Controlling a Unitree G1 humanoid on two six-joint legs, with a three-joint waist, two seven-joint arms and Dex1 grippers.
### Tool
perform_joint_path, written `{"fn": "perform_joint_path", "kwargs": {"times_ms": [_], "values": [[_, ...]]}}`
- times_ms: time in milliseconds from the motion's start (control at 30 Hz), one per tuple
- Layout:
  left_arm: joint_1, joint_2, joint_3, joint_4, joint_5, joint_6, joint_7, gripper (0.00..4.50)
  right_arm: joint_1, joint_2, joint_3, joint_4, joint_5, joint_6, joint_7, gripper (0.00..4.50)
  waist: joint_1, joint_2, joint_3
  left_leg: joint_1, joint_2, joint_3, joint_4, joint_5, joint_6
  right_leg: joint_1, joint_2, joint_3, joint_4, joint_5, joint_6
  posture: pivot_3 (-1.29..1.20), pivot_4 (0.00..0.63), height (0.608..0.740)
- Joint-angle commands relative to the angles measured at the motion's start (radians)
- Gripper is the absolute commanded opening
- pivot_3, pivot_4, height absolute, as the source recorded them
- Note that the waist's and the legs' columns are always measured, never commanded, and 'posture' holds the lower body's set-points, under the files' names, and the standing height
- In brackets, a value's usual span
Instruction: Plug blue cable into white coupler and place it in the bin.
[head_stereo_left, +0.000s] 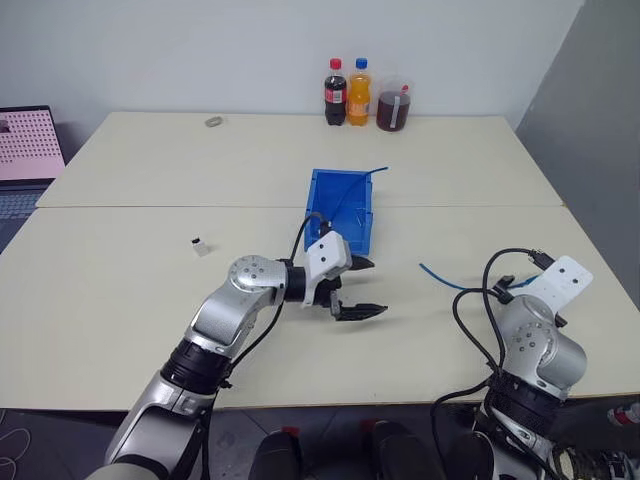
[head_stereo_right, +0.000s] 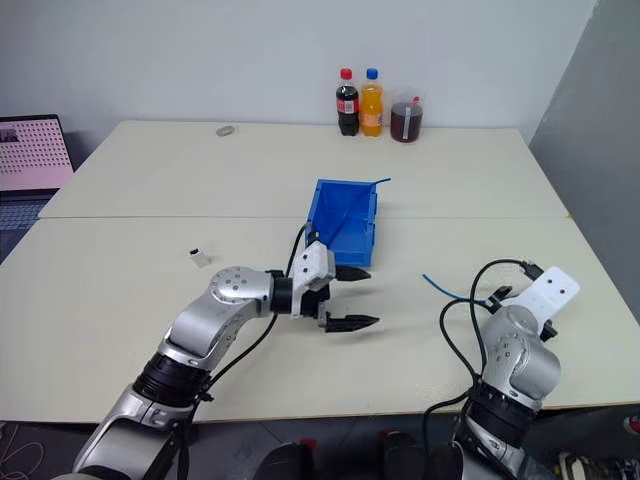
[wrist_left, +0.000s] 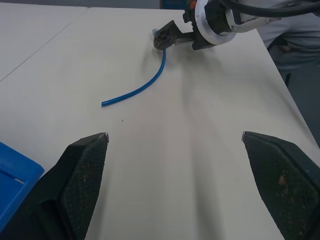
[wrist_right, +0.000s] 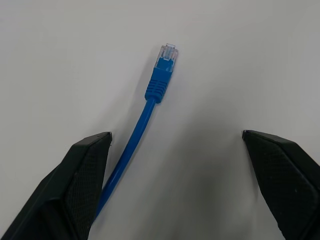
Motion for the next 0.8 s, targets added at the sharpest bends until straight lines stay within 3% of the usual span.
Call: {"fn": "perform_joint_path", "kwargs": {"times_ms": [33, 367, 633, 800], "values": [[0.006, -0.001, 0.005, -0.049, -0.011, 0.005, -0.004, 4.5, -0.026, 0.011, -0.021, 0.046, 0.025, -0.025, -0.004, 4.46, -0.001, 0.0, 0.0, 0.0, 0.0, 0.0, 0.0, 0.0, 0.0, 0.0, 0.0, 0.0, 0.0, 0.0, 0.0, 0.0, 0.15, 0.74], [0.017, 0.005, 0.01, -0.051, -0.008, -0.001, -0.004, 4.5, -0.081, 0.004, -0.062, 0.114, 0.044, -0.066, -0.023, 2.23, -0.005, 0.0, 0.0, 0.0, 0.0, -0.001, 0.0, 0.0, 0.0, 0.0, 0.0, 0.0, 0.0, 0.0, 0.001, 0.0, 0.15, 0.74], [0.021, 0.011, 0.014, -0.05, -0.009, -0.007, -0.007, 4.5, -0.116, -0.06, -0.095, 0.119, 0.076, -0.033, -0.01, 0.04, -0.005, 0.0, 0.0, 0.0, 0.0, -0.001, 0.0, 0.0, 0.0, 0.0, 0.0, 0.0, 0.0, 0.0, 0.0, 0.0, 0.15, 0.74], [0.024, 0.018, 0.02, -0.051, -0.012, -0.009, -0.009, 4.5, -0.116, -0.154, -0.091, 0.111, 0.139, 0.081, 0.084, 0.01, -0.002, 0.003, 0.002, 0.0, 0.0, 0.0, 0.0, 0.0, 0.0, 0.0, 0.0, 0.001, 0.0, 0.0, 0.001, 0.0, 0.15, 0.74]]}}
